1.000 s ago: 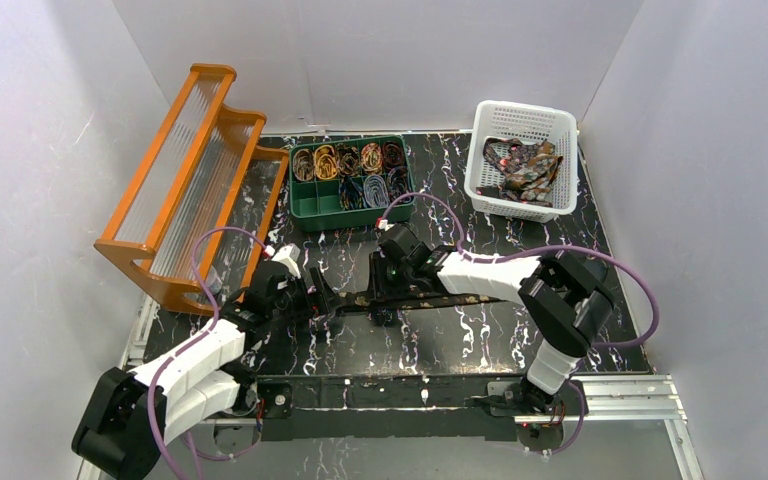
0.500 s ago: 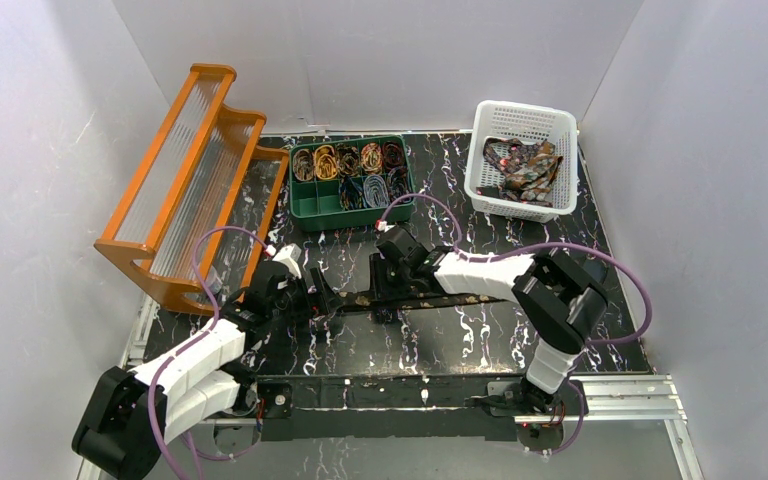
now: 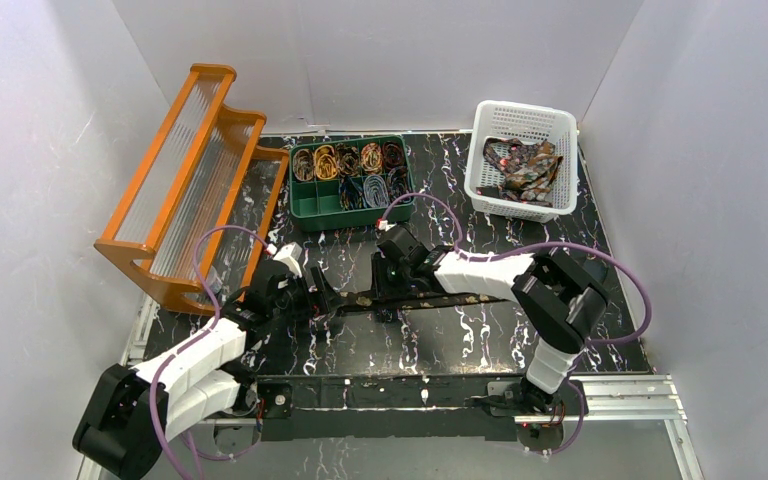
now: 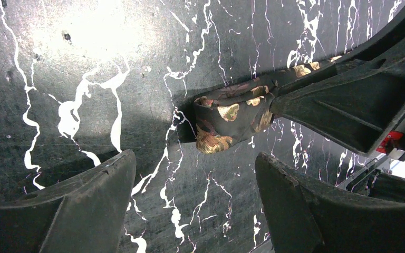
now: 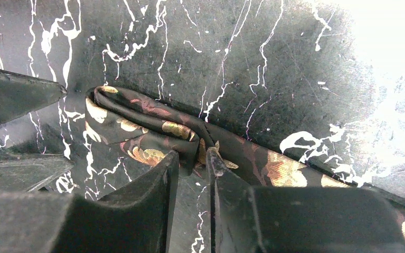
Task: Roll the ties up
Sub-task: Roll the tie at the center of the board.
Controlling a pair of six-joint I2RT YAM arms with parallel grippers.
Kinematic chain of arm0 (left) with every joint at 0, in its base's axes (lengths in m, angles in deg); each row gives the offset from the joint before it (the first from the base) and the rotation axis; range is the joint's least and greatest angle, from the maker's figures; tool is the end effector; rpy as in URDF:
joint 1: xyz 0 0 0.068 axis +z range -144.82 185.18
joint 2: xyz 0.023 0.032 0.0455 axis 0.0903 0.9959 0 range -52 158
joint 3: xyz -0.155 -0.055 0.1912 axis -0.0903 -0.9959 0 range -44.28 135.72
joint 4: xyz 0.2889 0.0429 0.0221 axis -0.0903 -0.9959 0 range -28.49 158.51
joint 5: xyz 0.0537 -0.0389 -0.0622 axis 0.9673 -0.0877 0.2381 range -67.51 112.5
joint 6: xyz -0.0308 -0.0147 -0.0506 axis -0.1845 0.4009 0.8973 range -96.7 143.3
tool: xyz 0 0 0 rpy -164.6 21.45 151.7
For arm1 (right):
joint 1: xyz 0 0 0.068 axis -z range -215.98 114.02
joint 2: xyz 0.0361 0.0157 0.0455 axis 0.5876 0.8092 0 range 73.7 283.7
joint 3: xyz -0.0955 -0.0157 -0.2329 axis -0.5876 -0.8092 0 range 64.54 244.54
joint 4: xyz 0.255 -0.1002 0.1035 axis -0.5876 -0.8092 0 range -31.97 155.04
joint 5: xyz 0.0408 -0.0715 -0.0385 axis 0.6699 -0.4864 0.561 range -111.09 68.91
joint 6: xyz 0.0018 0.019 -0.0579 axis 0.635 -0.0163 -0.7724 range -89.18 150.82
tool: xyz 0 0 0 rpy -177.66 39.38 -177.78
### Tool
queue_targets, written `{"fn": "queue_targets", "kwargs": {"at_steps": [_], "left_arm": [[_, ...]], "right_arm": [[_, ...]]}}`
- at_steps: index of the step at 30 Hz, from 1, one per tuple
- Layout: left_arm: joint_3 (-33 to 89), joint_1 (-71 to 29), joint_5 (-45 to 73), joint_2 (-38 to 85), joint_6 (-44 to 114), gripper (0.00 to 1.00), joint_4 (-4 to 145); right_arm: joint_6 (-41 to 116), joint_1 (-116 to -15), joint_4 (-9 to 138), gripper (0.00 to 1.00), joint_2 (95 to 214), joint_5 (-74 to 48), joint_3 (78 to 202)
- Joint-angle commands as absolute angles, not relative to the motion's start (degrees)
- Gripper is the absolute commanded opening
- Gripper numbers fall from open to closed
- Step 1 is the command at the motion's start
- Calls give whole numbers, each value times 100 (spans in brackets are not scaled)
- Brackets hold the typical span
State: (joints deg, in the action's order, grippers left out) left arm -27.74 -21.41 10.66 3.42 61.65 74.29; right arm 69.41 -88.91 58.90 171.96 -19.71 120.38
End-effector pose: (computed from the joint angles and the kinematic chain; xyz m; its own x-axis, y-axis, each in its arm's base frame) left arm 0.2069 -0.1139 0.1205 -0.7501 -0.3036 -0.5875 0.1611 0.7777 -0.6076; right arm 0.2281 0.3037 0.1206 -0.8567 -0.0995 -0.5062 -0.3492 0.8341 0.4270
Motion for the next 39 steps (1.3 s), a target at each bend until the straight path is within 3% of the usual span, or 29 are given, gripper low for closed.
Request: {"fn": "queue_targets", "kwargs": {"at_steps": [1, 14, 32, 39], "left_arm": [[-2852, -2128, 1037, 327, 6109, 80, 7513], [-2989, -2127, 914, 812, 6139, 75, 8342], [-3276, -2127, 587, 2006, 6726, 43, 9606], [-3417, -2127, 469, 2288, 6855, 37, 10223]], "right_arm": [[6836, -8866, 5938, 32, 17310, -2082, 12188], [6594, -8790, 5736, 29, 17644, -1854, 12254], [6650, -8607, 5896, 28, 17794, -1427, 12098], [6624, -8578, 5941, 28, 17834, -1286, 12092]]}}
